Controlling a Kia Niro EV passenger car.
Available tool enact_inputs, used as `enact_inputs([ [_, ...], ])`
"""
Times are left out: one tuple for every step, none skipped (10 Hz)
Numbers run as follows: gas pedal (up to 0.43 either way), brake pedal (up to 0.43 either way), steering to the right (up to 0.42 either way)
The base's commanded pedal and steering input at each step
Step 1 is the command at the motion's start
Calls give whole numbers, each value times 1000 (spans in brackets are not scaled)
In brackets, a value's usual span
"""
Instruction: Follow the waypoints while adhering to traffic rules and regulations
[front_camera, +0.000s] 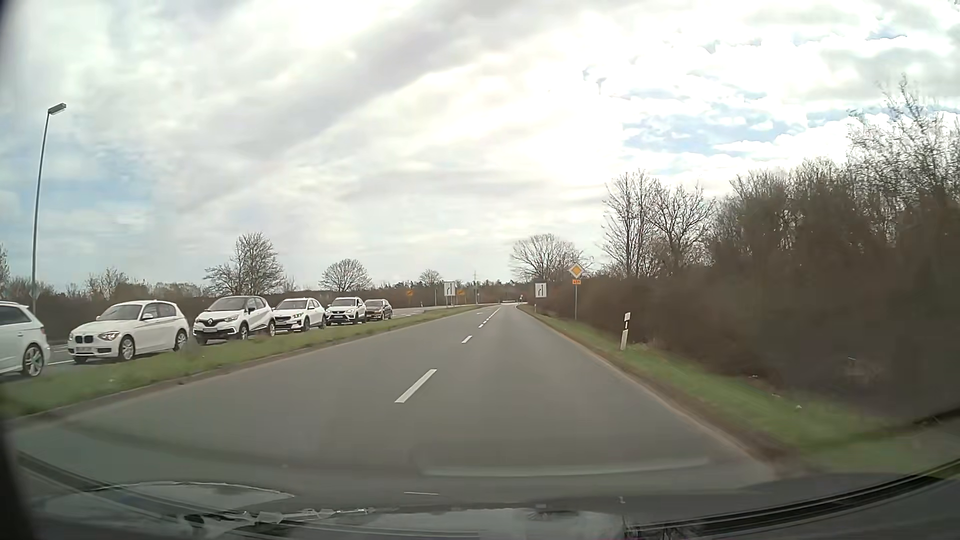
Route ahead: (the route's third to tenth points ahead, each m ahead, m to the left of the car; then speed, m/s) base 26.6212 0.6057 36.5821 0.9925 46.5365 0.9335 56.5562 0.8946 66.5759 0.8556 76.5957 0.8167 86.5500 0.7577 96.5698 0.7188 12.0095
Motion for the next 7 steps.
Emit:
enact_inputs([
  [378,0,-1],
  [378,0,-1],
  [378,0,-1],
  [378,0,-1],
  [378,0,-1],
  [378,0,-1],
  [378,0,-1],
])
